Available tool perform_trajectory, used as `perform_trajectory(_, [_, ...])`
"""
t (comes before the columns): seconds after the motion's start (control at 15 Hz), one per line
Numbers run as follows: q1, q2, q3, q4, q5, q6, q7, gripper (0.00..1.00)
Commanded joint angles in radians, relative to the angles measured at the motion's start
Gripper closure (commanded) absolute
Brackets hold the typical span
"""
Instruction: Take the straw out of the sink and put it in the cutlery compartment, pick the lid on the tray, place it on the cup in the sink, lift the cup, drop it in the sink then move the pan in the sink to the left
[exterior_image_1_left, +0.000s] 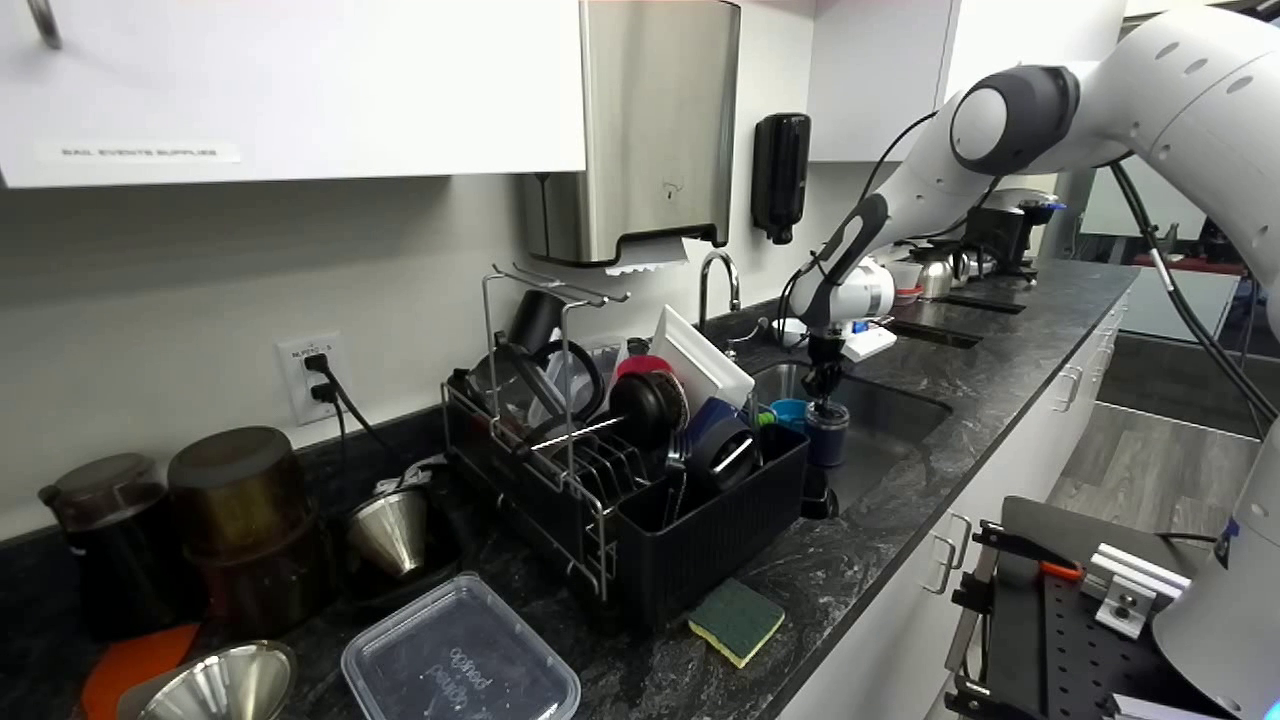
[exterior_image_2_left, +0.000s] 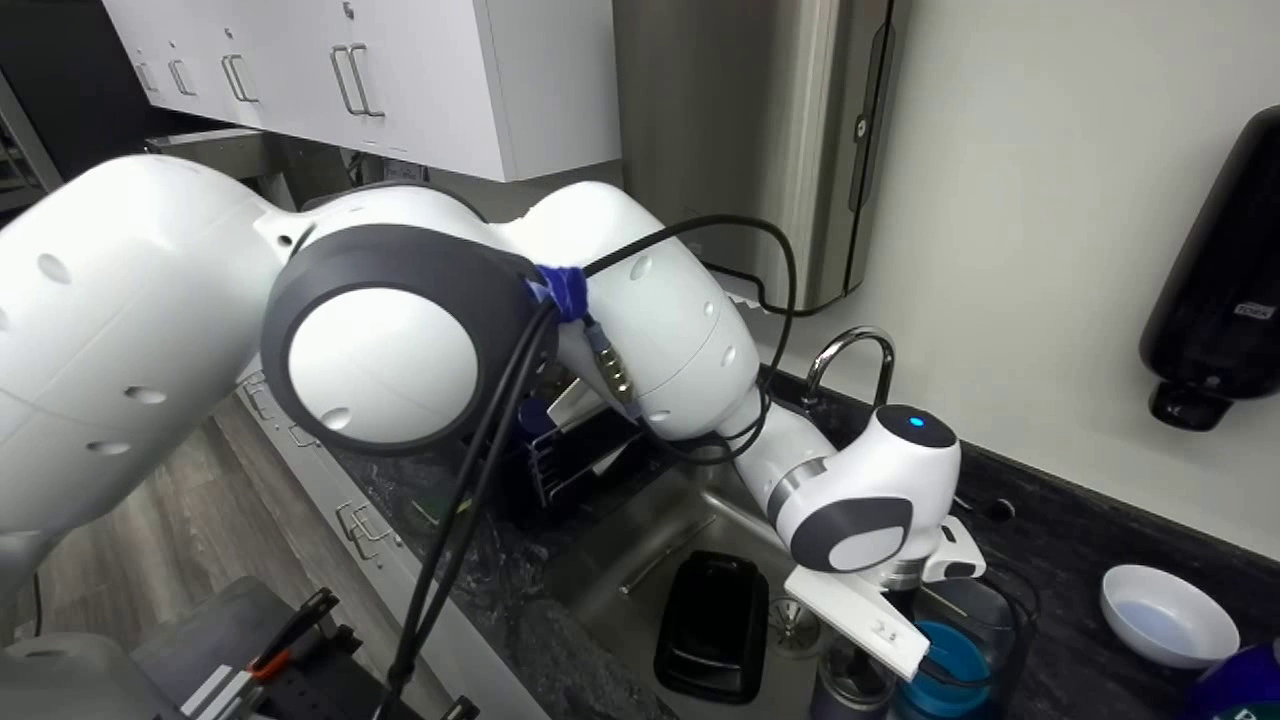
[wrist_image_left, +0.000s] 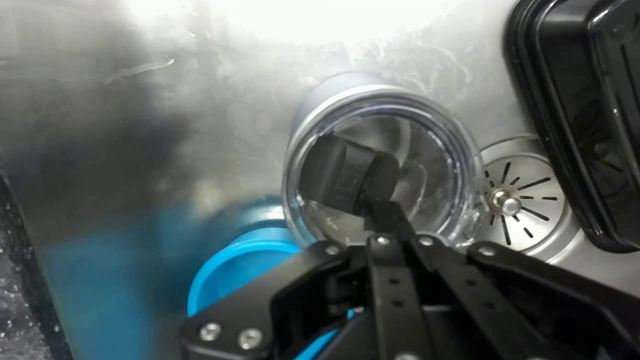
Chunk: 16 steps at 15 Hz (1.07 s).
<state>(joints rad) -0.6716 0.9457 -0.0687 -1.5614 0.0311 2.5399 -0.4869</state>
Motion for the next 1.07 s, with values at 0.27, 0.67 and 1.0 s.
perform_trajectory(0.27, [0.005,0.089,-0.005,0.097,-0.016,-0.062,0.007,1.0])
perform_trajectory(0.67, [0.008,0.104,-0.014,0.121,-0.019,-0.071,0.013,1.0])
perform_trajectory(1.0, [-0.004,0.026,-0.018,0.023,-0.014,-0.003,0.006,1.0])
